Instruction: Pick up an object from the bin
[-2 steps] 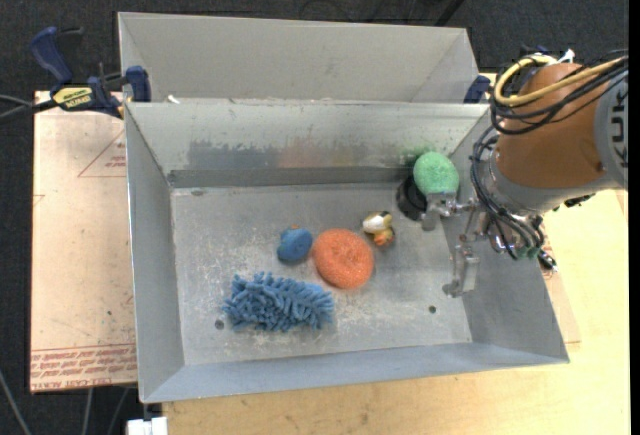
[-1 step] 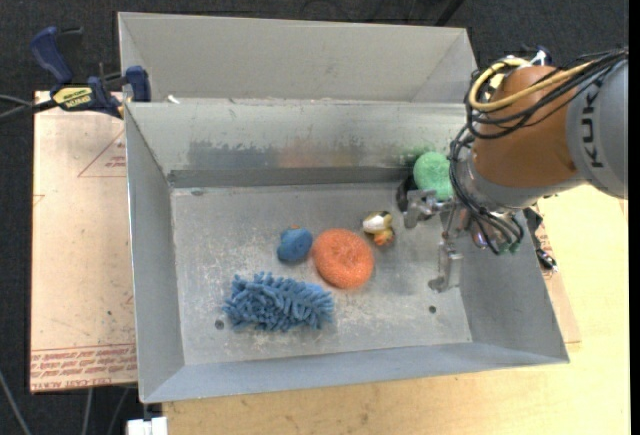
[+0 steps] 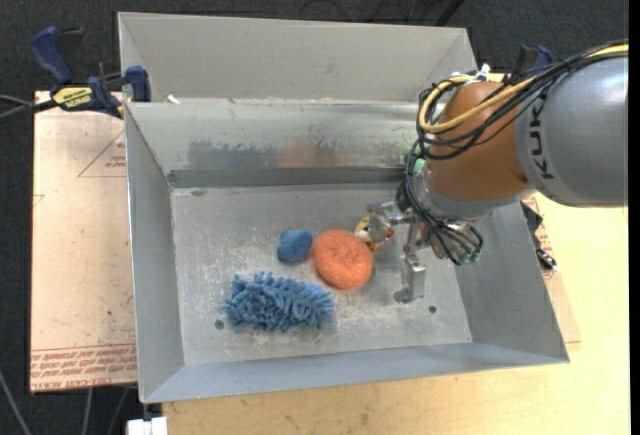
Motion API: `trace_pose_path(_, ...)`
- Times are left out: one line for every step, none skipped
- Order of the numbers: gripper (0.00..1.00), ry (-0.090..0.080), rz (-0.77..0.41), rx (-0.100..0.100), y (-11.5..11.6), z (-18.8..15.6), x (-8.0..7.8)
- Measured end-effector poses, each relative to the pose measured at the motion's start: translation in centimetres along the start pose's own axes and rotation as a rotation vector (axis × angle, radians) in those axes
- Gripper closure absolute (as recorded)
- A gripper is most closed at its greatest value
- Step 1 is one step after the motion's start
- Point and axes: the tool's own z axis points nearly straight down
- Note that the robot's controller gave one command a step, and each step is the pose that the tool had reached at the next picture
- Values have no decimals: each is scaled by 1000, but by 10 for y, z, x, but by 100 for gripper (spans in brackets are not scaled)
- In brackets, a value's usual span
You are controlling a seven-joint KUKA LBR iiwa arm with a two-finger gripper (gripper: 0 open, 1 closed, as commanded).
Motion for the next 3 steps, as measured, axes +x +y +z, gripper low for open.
trace_pose_path(0, -21, -36, 6, -12, 4, -49)
trace_pose_path(0, -18, -46, 7, -23, 8, -83)
trace_pose_path(0, -21, -207, 9, 16, 15, -60)
